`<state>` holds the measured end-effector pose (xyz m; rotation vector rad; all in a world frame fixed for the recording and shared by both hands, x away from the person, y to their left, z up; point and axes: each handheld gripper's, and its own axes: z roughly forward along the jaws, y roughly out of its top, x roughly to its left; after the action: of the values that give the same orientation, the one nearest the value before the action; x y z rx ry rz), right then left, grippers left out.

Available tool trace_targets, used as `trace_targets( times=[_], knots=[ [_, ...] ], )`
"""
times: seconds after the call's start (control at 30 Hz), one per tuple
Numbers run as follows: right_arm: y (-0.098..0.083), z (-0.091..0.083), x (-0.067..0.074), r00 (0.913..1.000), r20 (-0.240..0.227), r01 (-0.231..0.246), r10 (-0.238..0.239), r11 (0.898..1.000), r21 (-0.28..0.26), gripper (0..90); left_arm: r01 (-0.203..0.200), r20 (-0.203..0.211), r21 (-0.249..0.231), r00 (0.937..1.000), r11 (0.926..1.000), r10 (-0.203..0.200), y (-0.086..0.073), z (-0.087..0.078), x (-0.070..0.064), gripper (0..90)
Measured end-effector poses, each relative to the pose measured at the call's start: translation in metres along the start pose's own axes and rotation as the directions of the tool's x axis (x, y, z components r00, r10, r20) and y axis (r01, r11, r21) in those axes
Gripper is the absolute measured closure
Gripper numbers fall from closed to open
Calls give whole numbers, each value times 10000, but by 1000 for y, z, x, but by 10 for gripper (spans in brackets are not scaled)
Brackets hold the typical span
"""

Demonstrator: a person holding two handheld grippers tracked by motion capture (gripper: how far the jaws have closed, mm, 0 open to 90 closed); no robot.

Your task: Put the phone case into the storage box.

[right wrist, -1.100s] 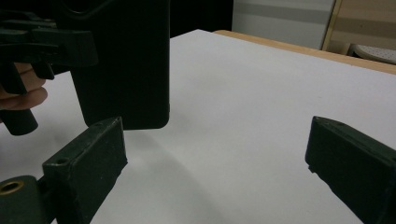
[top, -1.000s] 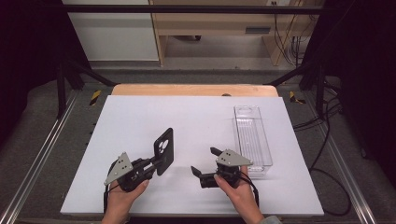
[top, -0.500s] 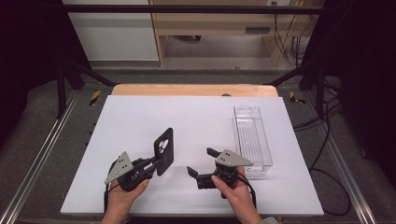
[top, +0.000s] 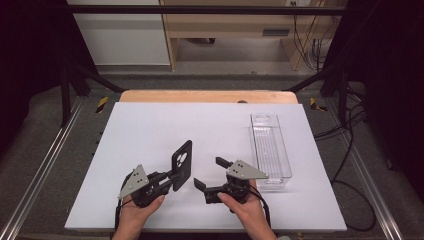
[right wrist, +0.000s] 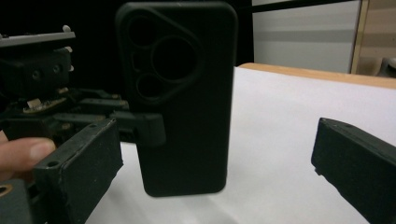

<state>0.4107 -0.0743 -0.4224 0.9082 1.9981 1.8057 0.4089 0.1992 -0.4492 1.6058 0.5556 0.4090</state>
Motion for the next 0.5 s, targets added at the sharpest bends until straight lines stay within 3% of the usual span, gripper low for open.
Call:
trace_targets(
  times=[0.2, 0.4, 0.5],
  knots=[
    [14, 14, 10, 9995, -79, 310, -310, 9995, -25, 21, 194, -37, -177, 9998, 9997, -195, 1, -2, 1, 812],
    [38, 43, 15, 9996, -252, 150, -152, 9999, -72, 21, 458, -146, -288, 9988, 9985, -462, 1, -5, 6, 812],
    [44, 52, 18, 9994, -334, -52, 39, 9993, -373, 21, 468, -197, -276, 9987, 9985, -474, 2, -7, 7, 812]
  ],
)
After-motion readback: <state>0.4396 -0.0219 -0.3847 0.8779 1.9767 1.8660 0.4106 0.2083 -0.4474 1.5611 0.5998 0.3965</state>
